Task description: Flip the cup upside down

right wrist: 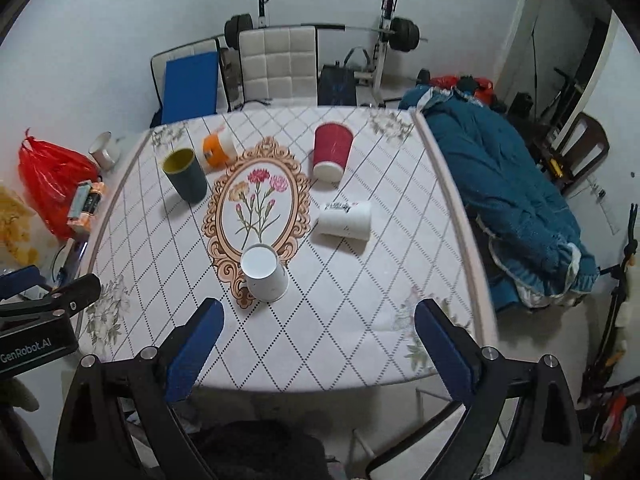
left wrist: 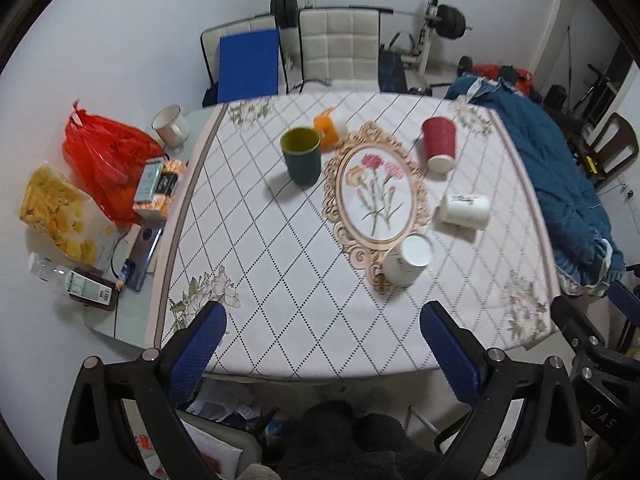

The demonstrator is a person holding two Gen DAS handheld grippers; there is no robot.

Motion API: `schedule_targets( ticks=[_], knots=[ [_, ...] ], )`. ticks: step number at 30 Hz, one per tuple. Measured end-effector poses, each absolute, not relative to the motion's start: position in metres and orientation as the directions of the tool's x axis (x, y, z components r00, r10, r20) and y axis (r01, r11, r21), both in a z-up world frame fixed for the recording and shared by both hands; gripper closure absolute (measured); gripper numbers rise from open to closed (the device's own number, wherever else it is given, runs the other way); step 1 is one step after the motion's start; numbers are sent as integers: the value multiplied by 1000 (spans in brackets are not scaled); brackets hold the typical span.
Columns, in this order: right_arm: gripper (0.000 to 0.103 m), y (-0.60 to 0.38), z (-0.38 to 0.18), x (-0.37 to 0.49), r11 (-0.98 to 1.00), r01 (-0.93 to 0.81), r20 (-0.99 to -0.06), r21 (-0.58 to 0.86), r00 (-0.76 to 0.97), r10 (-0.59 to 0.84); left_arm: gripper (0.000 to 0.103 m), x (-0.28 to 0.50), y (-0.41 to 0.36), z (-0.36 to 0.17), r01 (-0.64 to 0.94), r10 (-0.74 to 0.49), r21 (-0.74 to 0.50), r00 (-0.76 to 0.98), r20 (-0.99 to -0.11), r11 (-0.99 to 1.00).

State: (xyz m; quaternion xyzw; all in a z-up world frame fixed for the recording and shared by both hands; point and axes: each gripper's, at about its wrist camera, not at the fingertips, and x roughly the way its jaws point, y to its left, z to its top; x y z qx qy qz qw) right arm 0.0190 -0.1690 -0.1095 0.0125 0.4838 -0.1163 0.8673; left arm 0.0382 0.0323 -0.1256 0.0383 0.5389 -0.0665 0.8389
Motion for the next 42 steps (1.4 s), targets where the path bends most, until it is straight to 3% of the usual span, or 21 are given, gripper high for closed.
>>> schedule_targets(
  ticks=[19,42],
  knots=[
    [5,-168,-2,-84,985,162,-780,-63,607,-150,4,-49,30,-44,100,-73,-25,521,-851,995],
    [5,-169,23,-103,987,148,-765,-68,627,-147,4,-69,33,-26,105,-60,-2,549,-834,994]
  ],
)
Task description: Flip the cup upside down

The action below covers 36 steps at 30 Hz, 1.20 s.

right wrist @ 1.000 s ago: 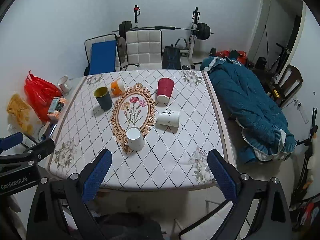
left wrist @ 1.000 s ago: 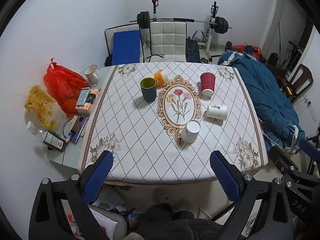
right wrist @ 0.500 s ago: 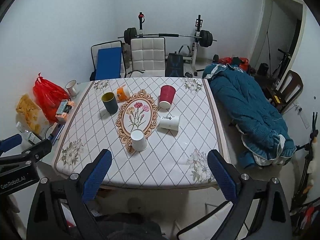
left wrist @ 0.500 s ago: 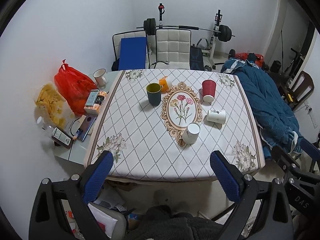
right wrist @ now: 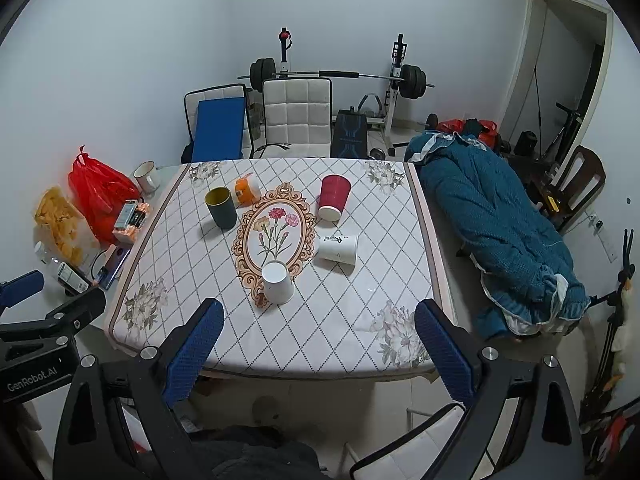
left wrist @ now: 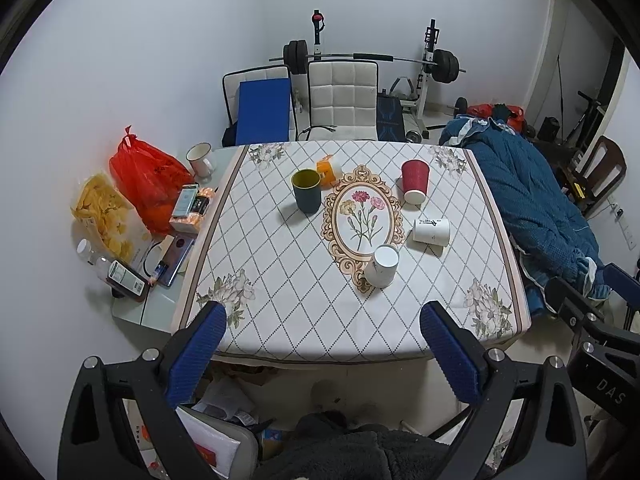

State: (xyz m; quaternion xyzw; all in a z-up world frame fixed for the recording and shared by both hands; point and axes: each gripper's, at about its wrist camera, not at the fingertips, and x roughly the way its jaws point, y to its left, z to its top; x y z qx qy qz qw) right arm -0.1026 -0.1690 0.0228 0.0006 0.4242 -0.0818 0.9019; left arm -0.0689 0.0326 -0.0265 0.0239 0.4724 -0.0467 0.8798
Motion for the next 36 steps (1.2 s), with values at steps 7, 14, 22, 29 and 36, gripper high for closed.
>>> schedule_targets(
  ticks=[7,14,22,29,36],
  knots=[
    [5,-169,26,-99,987,141,-766,-71,626,-144,4,-67,32,-25,104,-60,-3,549,-833,995],
    [5,-170,31,-92,988,139,-763,-68,631,-141,4,-65,31,-23,103,-58,-1,554,-831,995],
    [5,-172,31,-91,988,140,-760,-64,635,-139,4,-58,31,-17,103,-57,1,558,-828,995],
    [5,-173,32,-87,988,146,-760,-54,635,-136,4,-53,30,-16,96,-54,0,559,-827,995],
    [5,-176,34,-83,988,152,-760,-41,637,-130,4,-53,30,-17,93,-50,3,561,-827,996]
  ],
)
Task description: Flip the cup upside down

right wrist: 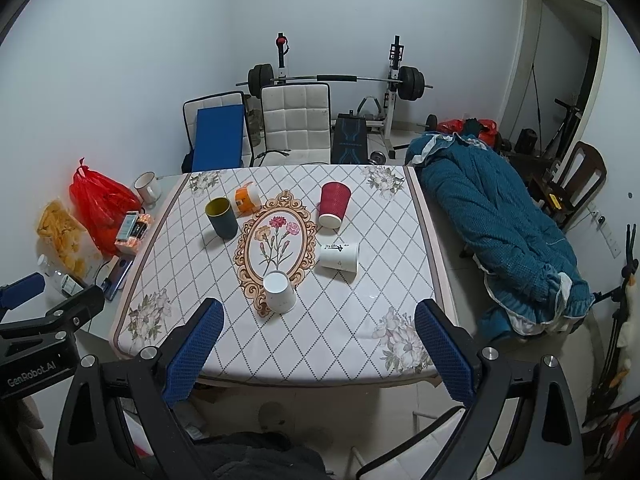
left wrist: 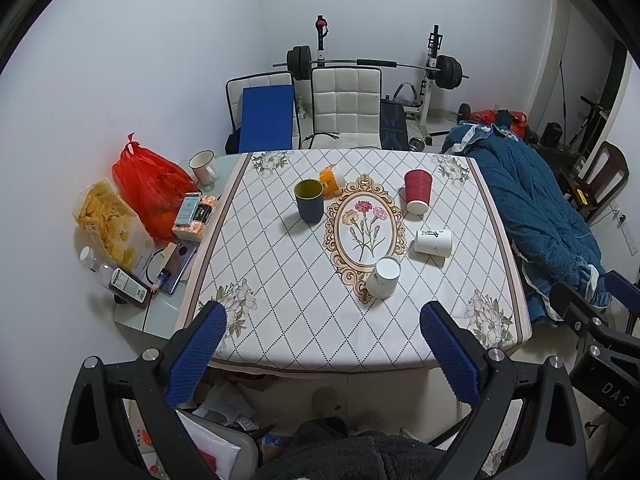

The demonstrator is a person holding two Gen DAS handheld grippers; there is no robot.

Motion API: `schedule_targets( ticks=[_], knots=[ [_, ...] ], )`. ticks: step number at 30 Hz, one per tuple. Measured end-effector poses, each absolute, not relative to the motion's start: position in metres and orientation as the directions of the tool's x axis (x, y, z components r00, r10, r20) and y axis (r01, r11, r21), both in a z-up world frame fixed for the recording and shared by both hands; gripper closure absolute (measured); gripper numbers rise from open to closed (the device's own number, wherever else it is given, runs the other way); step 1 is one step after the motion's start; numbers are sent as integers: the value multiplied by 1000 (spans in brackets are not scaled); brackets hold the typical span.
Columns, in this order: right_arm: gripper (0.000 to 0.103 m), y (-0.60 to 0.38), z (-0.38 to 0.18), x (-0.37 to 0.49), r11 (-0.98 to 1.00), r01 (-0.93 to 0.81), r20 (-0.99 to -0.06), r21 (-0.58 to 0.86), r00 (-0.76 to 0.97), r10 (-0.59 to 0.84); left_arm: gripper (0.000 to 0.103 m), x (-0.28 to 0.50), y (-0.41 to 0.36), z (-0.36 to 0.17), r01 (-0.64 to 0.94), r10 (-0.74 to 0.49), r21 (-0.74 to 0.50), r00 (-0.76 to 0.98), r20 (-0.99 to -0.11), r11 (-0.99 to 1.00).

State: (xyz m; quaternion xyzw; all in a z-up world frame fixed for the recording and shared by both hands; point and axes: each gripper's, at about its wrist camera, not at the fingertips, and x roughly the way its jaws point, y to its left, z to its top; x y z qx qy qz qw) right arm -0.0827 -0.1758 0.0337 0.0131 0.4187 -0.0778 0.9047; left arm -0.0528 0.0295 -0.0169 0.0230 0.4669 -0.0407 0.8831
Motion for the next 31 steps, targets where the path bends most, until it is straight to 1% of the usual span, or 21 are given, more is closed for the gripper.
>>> schedule_targets(
  ticks=[31],
  knots=[
    [5,-178,31,-79,989,149,-757,-26,642,-116,4,-52,28,-21,90,-52,-2,557,-829,996]
  ],
)
